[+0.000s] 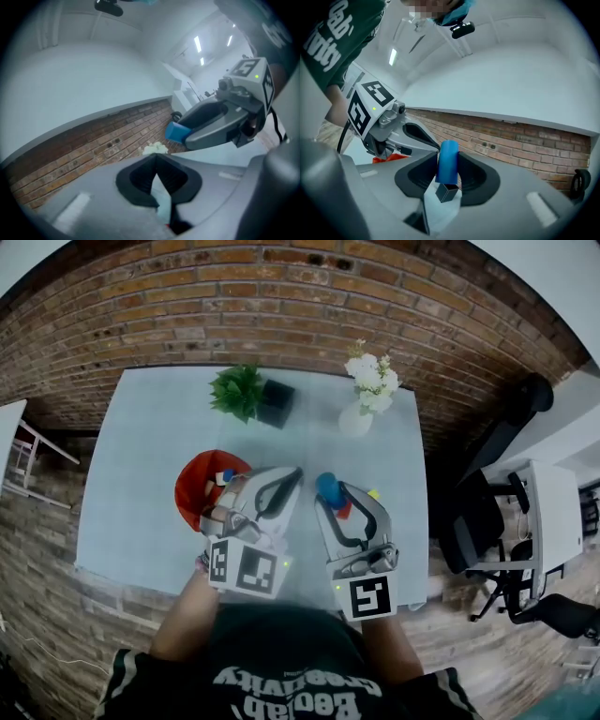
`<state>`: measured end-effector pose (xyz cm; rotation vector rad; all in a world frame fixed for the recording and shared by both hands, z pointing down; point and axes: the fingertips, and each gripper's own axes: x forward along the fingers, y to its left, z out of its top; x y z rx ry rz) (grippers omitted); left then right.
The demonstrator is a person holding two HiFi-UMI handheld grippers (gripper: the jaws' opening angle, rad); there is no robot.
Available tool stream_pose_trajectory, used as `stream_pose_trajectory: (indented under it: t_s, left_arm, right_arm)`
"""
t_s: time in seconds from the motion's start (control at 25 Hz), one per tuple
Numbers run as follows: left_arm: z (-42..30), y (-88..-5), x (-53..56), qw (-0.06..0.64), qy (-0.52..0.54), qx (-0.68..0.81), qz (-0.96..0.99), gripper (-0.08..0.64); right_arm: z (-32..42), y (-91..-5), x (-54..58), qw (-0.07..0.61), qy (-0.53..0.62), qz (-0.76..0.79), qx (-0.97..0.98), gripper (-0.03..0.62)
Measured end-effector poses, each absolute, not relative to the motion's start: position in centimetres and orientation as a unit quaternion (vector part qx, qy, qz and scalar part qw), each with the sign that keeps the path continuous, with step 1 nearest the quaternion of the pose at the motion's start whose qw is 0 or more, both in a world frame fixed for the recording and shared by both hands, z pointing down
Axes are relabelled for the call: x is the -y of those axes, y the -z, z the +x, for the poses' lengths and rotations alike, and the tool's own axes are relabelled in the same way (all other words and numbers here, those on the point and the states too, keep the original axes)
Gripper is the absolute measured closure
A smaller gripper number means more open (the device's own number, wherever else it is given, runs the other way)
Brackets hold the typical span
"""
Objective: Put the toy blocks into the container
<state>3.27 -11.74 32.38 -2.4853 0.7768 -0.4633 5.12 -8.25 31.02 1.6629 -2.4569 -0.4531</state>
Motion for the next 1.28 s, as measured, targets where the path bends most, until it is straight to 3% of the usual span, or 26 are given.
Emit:
stream_pose_trajectory:
  t_s: [0.56,0.92,1.08,1.28]
  left_arm:
    - [-11.9,-34.9,13.8,0.208,0.226,-0.402,-0.862,0.555]
    - [-15.9,-35.0,13.5,0.201,0.236,-0.421,-0.852,0.555]
    - [-16.3,-35.3,13.3,0.197,0.24,-0.422,-0.852,0.555]
    - [-16.4,-35.5,13.2,0.195,0.24,-0.422,-0.852,0.555]
  right_arm:
    - [-9.3,-33.2,11.0,0.095,0.157,0.418,0.89,0.448]
    - [-13.3,-37.6,13.8,0.14,0.076,0.383,0.91,0.443]
    - [-13.5,-38.3,14.4,0.149,0.064,0.383,0.909,0.334]
    - [-13.1,-38.5,14.1,0.147,0.064,0.387,0.908,0.319]
